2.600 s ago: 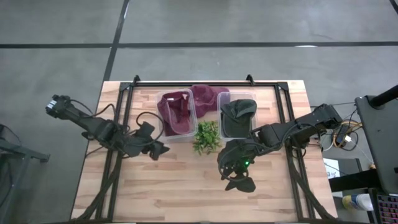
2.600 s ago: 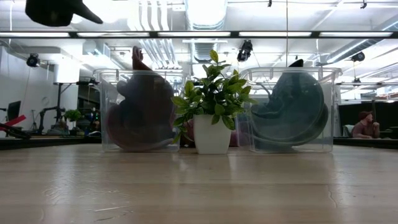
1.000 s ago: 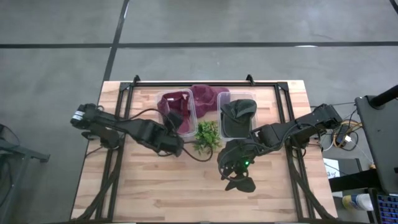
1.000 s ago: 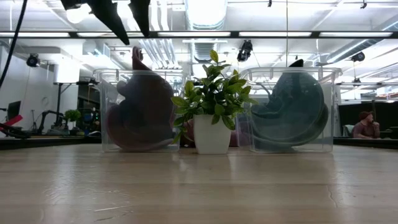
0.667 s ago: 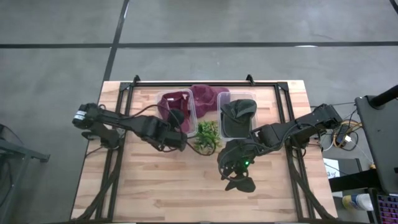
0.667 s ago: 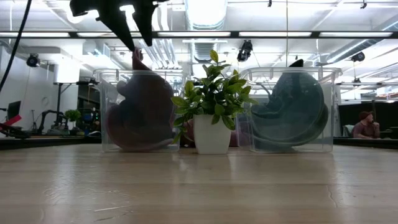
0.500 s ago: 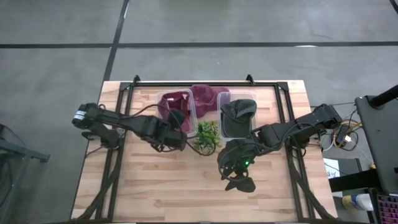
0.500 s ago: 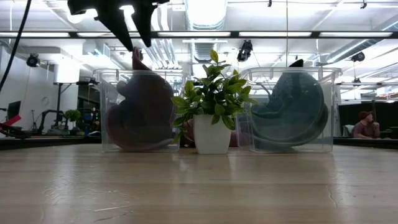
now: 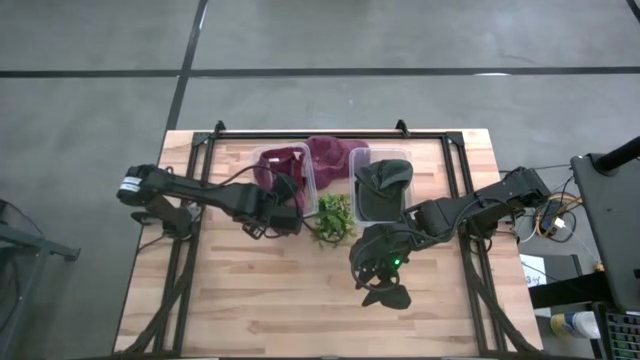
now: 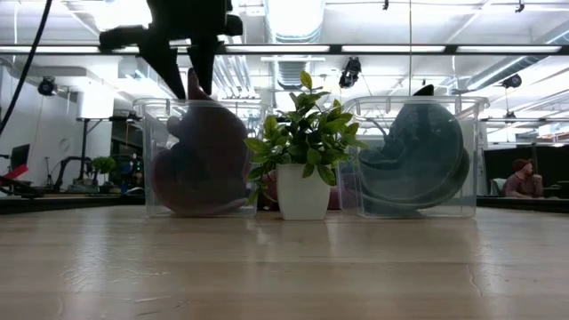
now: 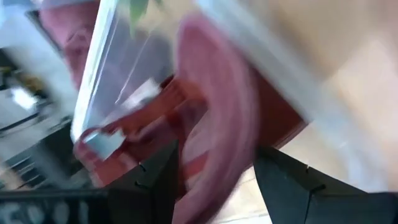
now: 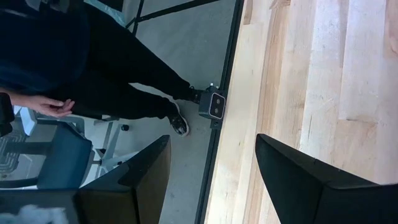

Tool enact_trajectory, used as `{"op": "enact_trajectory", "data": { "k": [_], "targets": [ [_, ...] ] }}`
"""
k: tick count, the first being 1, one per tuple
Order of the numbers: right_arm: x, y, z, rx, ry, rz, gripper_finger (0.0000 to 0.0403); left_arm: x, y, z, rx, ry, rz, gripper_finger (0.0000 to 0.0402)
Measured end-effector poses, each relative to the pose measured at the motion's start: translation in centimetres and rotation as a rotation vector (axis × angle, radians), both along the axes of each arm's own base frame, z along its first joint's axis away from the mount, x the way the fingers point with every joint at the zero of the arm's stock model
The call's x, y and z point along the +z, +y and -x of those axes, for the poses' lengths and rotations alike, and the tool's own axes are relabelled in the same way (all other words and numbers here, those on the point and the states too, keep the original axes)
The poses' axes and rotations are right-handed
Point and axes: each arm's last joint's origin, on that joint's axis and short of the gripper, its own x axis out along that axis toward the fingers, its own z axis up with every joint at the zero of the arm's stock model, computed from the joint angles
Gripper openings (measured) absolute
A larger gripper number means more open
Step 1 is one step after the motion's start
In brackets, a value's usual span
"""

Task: Pick & Place hat
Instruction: Put the bottom red cap into the left transparent bin

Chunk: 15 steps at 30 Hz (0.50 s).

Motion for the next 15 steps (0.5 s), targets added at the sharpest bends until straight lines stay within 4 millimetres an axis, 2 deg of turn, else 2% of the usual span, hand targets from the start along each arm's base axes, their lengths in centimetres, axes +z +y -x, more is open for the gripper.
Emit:
{"op": "enact_trajectory", "data": {
  "k": [3,5,7,11,15],
  "targets": [
    [0.0,0.0,0.0,0.000,0.000,0.000,0.0228,-0.6,0.4,0.1,-0.002,0.022,-0.097,0.0181],
    [0.0,0.0,0.0,0.000,0.000,0.000,0.0228,-0.6,0.5,0.1,0.000,0.020,-0.104,0.0158],
    [0.0,0.0,0.0,0.000,0.000,0.000,0.0228,-0.5,0.6,0.0,0.006,0.010,-0.102,0.0123],
    [0.0,0.0,0.0,0.000,0.000,0.000,0.0228,-0.4,1.0,-0.1,0.065,-0.027,-0.086,0.0025],
    [0.0,0.0,0.0,0.000,0.000,0.000,0.0228,-0.3,1.1,-0.2,0.155,-0.084,-0.029,0.0014]
  ]
}}
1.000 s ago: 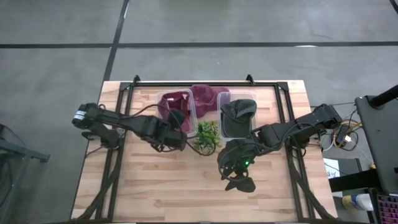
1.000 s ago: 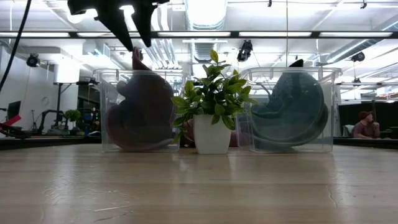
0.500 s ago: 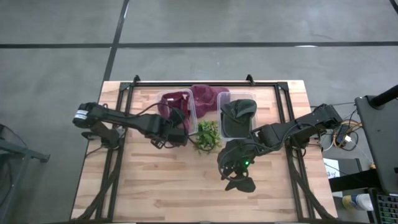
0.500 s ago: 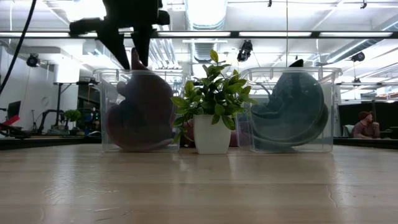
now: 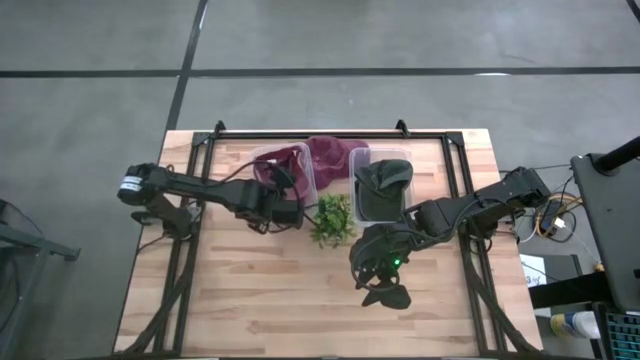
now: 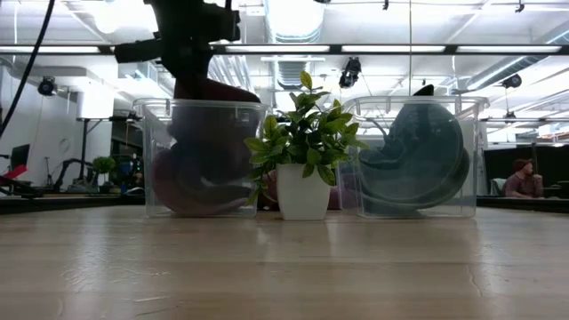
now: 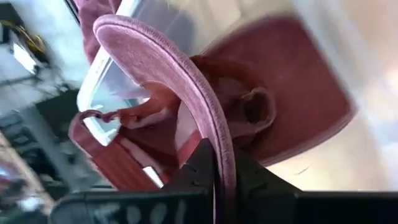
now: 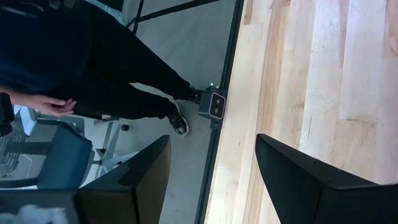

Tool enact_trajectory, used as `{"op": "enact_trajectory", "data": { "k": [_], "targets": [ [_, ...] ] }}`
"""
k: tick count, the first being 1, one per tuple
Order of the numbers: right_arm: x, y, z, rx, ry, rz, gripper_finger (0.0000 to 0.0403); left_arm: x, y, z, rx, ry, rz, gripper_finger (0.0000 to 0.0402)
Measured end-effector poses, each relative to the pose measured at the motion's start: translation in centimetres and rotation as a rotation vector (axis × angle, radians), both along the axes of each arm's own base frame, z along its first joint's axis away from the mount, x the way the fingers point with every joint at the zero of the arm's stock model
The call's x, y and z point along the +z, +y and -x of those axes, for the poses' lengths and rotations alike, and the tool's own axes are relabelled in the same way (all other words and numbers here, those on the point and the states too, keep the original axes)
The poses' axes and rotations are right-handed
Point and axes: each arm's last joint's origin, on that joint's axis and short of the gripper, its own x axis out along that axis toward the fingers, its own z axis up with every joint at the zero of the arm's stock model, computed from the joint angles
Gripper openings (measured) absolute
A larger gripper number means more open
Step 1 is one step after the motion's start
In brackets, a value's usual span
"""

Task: Pick & Place hat
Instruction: Put the bottom red cap into the left transparent bin

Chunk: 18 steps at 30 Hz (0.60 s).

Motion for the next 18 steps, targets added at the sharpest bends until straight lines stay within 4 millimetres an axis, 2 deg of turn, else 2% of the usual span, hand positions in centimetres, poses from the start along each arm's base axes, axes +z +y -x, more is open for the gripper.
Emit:
{"op": "enact_trajectory", "data": {
  "k": [3,6,18],
  "targets": [
    [0.0,0.0,0.0,0.000,0.000,0.000,0.0228,0.3,-0.2,-0.3,0.064,-0.076,0.131,0.0010],
    [0.0,0.0,0.0,0.000,0.000,0.000,0.0228,0.1,-0.5,-0.3,0.070,-0.070,0.308,0.0009],
    [0.0,0.0,0.0,0.000,0.000,0.000,0.0228,-0.7,-0.1,-0.5,0.097,-0.088,0.254,0.0012]
  ]
}}
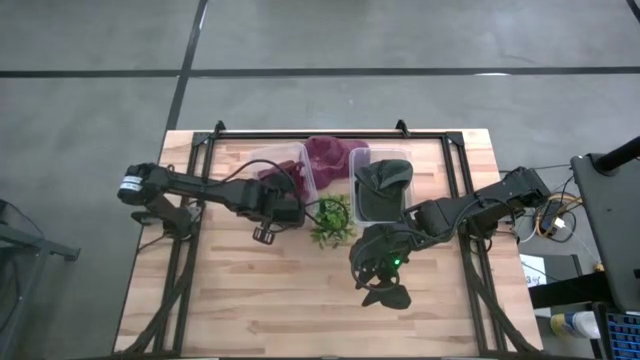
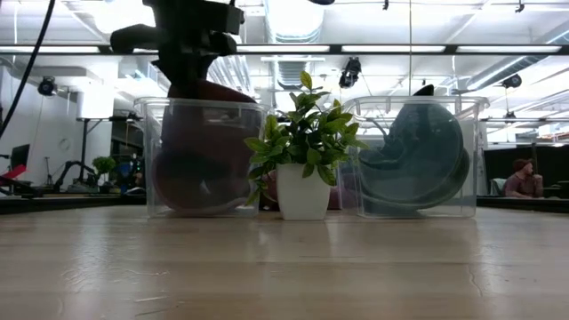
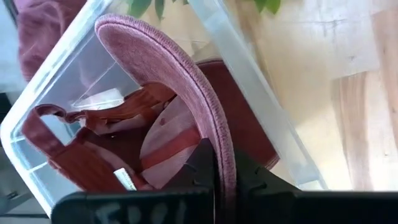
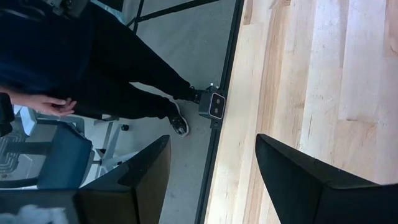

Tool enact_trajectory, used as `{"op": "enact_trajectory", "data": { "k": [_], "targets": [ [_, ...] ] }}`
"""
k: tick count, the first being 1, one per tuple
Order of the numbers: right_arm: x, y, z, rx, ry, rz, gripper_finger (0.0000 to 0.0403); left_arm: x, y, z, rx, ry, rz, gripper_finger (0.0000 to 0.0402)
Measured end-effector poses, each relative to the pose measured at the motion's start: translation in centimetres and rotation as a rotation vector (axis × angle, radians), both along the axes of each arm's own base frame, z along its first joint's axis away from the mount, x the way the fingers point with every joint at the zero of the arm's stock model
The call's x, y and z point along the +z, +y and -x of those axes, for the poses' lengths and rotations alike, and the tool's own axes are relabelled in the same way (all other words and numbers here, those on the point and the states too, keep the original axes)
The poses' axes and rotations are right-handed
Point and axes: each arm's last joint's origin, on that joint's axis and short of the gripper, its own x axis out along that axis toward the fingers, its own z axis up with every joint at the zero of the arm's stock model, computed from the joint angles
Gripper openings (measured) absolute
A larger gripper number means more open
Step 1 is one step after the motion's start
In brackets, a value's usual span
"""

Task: Pick & Place hat
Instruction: Put the bottom red cap into the left transparent bin

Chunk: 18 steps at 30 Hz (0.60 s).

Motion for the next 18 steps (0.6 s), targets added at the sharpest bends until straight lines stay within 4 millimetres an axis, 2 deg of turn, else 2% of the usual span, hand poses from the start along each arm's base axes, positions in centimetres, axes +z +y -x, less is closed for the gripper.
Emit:
{"op": "enact_trajectory", "data": {
  "k": [8,12,15,18],
  "targets": [
    [0.0,0.0,0.0,0.000,0.000,0.000,0.0228,1.7,0.4,-0.1,0.016,-0.063,-0.125,0.0051],
    [0.0,0.0,0.0,0.000,0.000,0.000,0.0228,2.5,0.2,0.0,0.040,-0.108,-0.032,0.0064],
    [0.0,0.0,0.0,0.000,0.000,0.000,0.0228,2.4,-0.1,0.3,0.024,-0.076,0.071,0.0065],
    [0.0,0.0,0.0,0.000,0.000,0.000,0.0228,2.2,-0.2,0.2,0.046,-0.075,0.091,0.0066]
  ]
}}
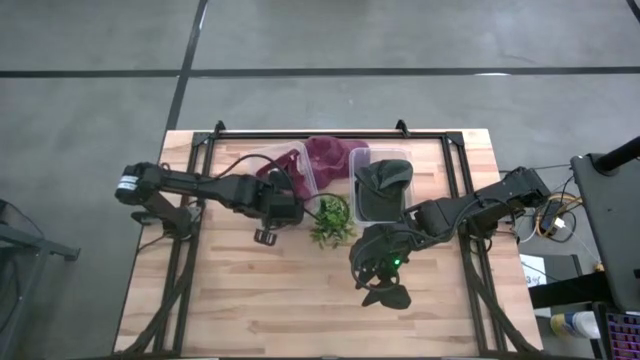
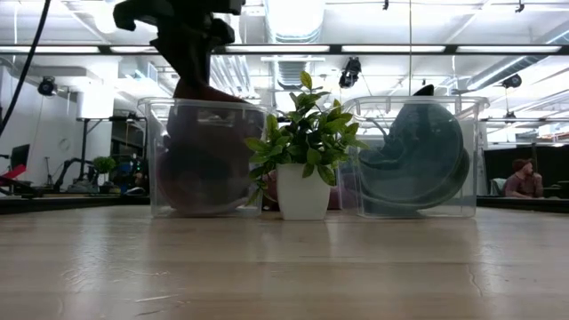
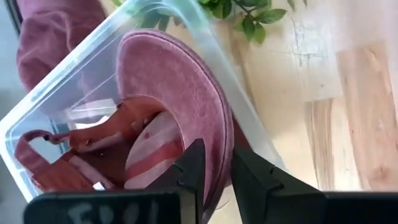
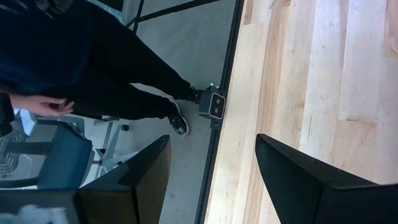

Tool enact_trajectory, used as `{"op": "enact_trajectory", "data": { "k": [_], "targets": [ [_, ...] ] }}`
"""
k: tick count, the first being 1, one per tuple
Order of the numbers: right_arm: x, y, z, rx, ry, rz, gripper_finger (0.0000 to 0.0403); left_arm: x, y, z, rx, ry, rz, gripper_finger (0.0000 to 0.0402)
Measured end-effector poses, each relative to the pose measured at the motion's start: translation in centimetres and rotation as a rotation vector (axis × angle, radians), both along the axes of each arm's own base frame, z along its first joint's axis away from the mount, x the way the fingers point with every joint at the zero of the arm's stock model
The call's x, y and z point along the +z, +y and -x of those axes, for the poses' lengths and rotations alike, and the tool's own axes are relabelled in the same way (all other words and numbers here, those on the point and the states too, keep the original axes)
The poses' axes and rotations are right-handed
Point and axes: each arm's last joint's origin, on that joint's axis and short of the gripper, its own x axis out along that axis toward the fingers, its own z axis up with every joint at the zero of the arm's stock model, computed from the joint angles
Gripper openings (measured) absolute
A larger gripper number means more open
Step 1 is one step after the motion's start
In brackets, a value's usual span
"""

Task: Pick & Place hat
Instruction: Put the bottom red cap into the left transparent bin

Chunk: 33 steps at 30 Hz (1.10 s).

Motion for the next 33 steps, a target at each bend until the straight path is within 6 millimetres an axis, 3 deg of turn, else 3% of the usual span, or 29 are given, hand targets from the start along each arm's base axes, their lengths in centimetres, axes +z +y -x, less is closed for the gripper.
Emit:
{"op": "enact_trajectory", "data": {
  "k": [10,19,33],
  "targets": [
    [0.0,0.0,0.0,0.000,0.000,0.000,0.0228,1.1,0.3,0.8,0.061,-0.043,-0.106,0.0067],
    [0.0,0.0,0.0,0.000,0.000,0.000,0.0228,1.5,0.1,1.6,0.065,-0.034,-0.016,0.0067],
    [0.0,0.0,0.0,0.000,0.000,0.000,0.0228,1.7,0.1,0.7,0.312,-0.211,0.061,0.0067]
  ]
}}
